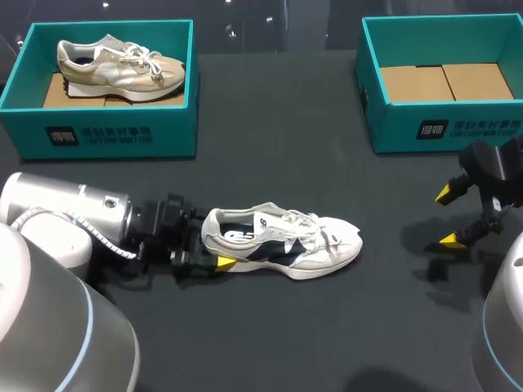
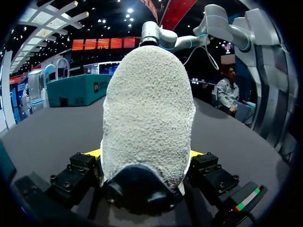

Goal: Take the shoe out of the shoebox, open the shoe tongue, remove and reinsert the insole, then place the shoe into the shoebox

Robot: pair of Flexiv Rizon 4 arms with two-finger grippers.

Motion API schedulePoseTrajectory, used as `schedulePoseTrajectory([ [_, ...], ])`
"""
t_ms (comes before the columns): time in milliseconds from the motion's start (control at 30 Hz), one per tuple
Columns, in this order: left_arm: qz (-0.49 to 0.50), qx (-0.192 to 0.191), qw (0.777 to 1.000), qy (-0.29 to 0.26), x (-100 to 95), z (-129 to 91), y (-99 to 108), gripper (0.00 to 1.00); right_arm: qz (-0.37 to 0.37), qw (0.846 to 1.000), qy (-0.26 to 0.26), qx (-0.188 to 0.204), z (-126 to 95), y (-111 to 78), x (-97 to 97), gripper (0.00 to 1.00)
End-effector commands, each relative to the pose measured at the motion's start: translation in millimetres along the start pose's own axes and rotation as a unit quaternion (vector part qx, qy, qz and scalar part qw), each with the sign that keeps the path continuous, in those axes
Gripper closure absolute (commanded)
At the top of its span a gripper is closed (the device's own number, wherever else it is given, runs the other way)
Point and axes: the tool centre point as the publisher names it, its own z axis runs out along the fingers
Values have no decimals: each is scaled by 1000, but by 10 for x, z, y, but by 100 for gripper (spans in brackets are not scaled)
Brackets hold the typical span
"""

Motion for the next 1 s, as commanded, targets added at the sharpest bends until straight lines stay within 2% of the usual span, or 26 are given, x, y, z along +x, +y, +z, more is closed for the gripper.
schedulePoseTrajectory([
  [33,0,0,1000,-4,12,-13,-4,100,0,1000,-1,1,-1,3,15,0],
  [733,0,0,1000,-4,12,-13,-4,100,0,1000,-1,1,-1,3,15,0],
  [800,0,0,1000,-4,12,-13,-4,100,77,996,-27,24,-14,121,3,0],
  [867,0,0,1000,-4,12,-13,-4,100,139,987,-76,39,-32,276,51,0],
  [900,0,0,1000,-4,12,-13,-4,100,161,982,-84,44,-53,353,86,0],
  [1000,0,0,1000,-4,12,-13,-4,100,244,960,-117,75,-71,605,194,0],
])
